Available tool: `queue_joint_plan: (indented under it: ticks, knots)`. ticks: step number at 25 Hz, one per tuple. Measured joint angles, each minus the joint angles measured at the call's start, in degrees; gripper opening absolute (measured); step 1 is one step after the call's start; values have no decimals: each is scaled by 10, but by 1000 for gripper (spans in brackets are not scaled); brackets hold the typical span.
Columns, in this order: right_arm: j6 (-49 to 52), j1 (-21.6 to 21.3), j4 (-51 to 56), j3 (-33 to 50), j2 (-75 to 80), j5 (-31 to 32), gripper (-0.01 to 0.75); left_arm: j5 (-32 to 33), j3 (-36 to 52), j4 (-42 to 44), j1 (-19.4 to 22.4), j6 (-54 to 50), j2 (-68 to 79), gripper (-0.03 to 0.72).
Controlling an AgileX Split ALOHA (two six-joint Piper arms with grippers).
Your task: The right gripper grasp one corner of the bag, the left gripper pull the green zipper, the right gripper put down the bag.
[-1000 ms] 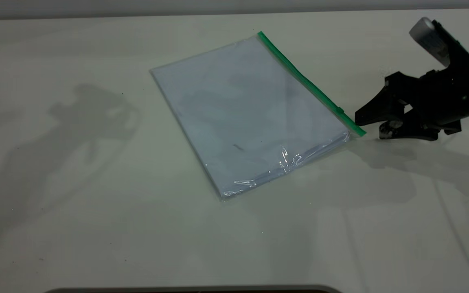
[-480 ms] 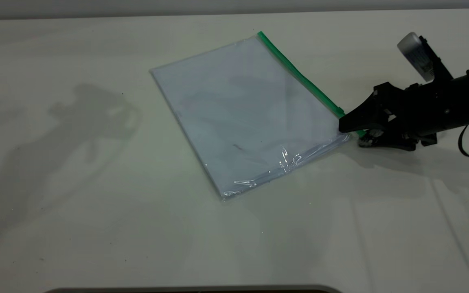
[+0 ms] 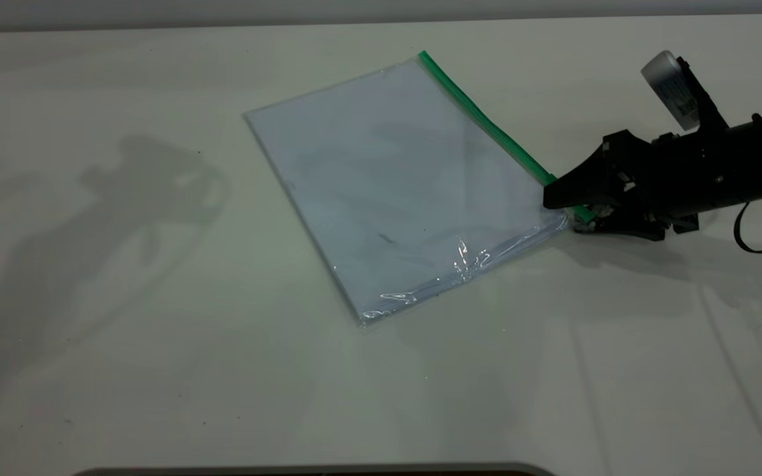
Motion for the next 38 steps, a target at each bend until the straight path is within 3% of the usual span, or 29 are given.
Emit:
queue_joint_plan:
  ticks: [6, 13, 27, 34, 38]
  knots:
    - [0, 30, 0, -14, 2, -1, 563, -1, 0, 0, 0, 0, 0, 590]
    - [0, 55, 0, -16, 2, -5, 441, -5, 0, 0, 0, 0, 0, 590]
    - [6, 54, -4, -42, 3, -6, 44, -11, 0, 0, 0, 0, 0, 590]
    - [5, 54, -21, -89, -3, -10, 36, 28, 0, 0, 0, 6, 0, 590]
    - [4, 57, -51, -90, -44, -16, 36, 55, 0, 1, -1, 60, 0, 590]
